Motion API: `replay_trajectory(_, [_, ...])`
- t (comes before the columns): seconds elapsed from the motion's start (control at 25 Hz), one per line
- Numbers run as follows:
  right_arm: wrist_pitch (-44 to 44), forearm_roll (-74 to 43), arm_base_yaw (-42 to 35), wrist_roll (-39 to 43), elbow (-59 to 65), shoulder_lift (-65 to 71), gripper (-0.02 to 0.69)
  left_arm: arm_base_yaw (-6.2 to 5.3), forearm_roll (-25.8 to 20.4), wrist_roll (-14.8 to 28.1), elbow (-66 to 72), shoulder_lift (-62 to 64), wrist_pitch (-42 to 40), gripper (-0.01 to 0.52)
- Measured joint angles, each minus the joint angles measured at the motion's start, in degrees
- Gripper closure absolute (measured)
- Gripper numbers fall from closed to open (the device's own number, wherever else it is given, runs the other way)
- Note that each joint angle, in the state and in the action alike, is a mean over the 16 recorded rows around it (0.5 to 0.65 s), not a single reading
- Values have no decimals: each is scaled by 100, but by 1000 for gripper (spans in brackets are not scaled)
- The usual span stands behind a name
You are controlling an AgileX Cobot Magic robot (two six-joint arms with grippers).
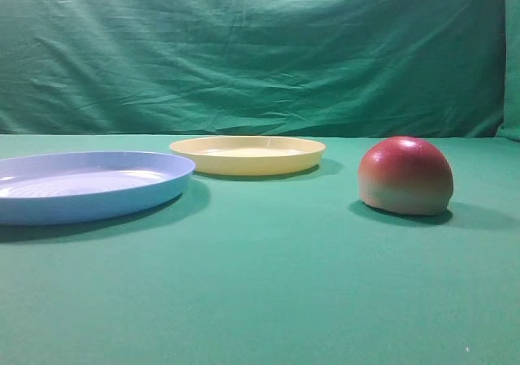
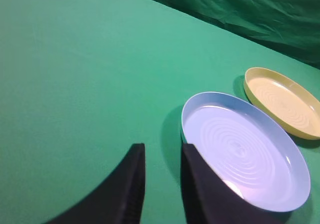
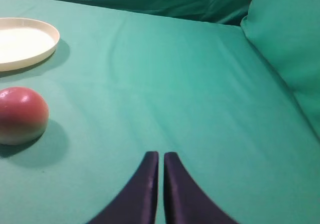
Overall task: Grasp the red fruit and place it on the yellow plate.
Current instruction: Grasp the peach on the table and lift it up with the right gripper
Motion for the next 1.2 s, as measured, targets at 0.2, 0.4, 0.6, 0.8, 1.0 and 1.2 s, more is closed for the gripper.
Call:
replay_trajectory(0.2, [0, 0, 0, 0, 0, 0, 665, 0, 0, 0, 0, 0, 0, 357])
replay_trajectory(0.4, [0, 0, 0, 0, 0, 0, 665, 0, 0, 0, 0, 0, 0, 357])
replay_trajectory(0.6, [0, 0, 0, 0, 0, 0, 665, 0, 0, 0, 0, 0, 0, 357])
replay_trajectory(0.8, [0, 0, 0, 0, 0, 0, 665, 0, 0, 0, 0, 0, 0, 357])
replay_trajectory(1.0, [-7, 14, 0, 2, 0, 0, 665, 0, 0, 0, 0, 0, 0, 357])
replay_trajectory(1.2, [-206, 242, 0, 4, 4, 0, 665, 0, 0, 0, 0, 0, 0, 357])
